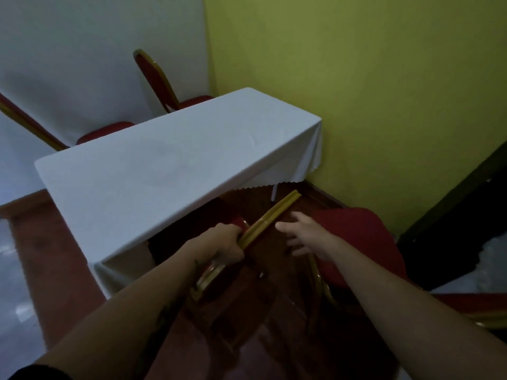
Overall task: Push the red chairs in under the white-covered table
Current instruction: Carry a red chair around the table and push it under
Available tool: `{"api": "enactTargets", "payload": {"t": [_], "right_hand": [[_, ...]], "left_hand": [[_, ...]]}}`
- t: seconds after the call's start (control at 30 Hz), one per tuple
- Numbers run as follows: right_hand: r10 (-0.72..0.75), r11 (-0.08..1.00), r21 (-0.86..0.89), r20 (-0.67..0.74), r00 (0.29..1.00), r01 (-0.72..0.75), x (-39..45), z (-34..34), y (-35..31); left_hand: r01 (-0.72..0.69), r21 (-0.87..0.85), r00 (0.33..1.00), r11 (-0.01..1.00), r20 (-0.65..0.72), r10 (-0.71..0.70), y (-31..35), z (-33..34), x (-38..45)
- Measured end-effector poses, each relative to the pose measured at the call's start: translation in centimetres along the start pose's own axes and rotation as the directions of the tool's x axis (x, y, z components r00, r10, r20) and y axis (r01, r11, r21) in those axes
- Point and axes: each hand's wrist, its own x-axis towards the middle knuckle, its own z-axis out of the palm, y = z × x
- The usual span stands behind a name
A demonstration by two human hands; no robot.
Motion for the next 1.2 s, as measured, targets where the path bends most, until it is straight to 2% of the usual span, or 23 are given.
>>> {"api": "enactTargets", "payload": {"t": [0.13, 0.23, 0.33, 0.43, 0.53, 0.6, 0.73, 0.87, 0.93, 1.07, 1.2], "right_hand": [[0.002, 0.996, -0.084, -0.231, 0.973, -0.022, -3.5, -6.8, 1.5], [0.054, 0.988, -0.111, -0.396, 0.917, -0.107, -7.4, -11.9, 3.4], [0.078, 0.966, -0.167, -0.545, 0.835, -0.199, -11.6, -17.2, 5.7], [0.111, 0.921, -0.195, -0.698, 0.708, -0.337, -16.0, -21.8, 8.8], [0.171, 0.881, -0.126, -0.814, 0.555, -0.456, -19.1, -25.5, 12.3], [0.235, 0.886, -0.024, -0.838, 0.493, -0.464, -19.6, -27.9, 15.2], [0.389, 0.918, 0.284, -0.777, 0.494, -0.276, -18.4, -31.4, 18.9], [0.543, 0.795, 0.603, -0.656, 0.525, -0.07, -16.2, -33.2, 21.3], [0.557, 0.752, 0.659, -0.647, 0.52, 0.015, -14.8, -34.0, 23.0], [0.559, 0.649, 0.722, -0.666, 0.494, 0.24, -13.1, -34.4, 24.9], [0.568, 0.63, 0.714, -0.691, 0.447, 0.303, -12.5, -35.0, 24.8]], "left_hand": [[-0.203, 0.089, 0.952, 0.975, -0.216, 0.218, 6.5, -2.0, 2.4], [-0.359, 0.184, 0.88, 0.915, -0.26, 0.398, 11.7, -1.3, 2.9], [-0.506, 0.191, 0.827, 0.841, -0.172, 0.536, 17.0, 0.7, 2.8], [-0.597, 0.091, 0.797, 0.797, -0.049, 0.602, 22.2, 3.7, 2.1], [-0.647, 0.016, 0.762, 0.762, 0.06, 0.645, 27.1, 7.7, 1.6], [-0.674, -0.018, 0.729, 0.738, 0.143, 0.669, 30.3, 10.7, 1.5], [-0.676, -0.037, 0.699, 0.736, 0.285, 0.656, 36.4, 16.4, 2.8], [-0.622, 0.059, 0.734, 0.781, 0.391, 0.555, 40.0, 21.0, 5.2], [-0.601, 0.138, 0.754, 0.788, 0.426, 0.5, 40.6, 22.8, 6.3], [-0.586, 0.203, 0.785, 0.784, 0.381, 0.488, 41.0, 25.2, 8.1], [-0.584, 0.225, 0.79, 0.78, 0.379, 0.481, 41.7, 25.9, 8.7]]}}
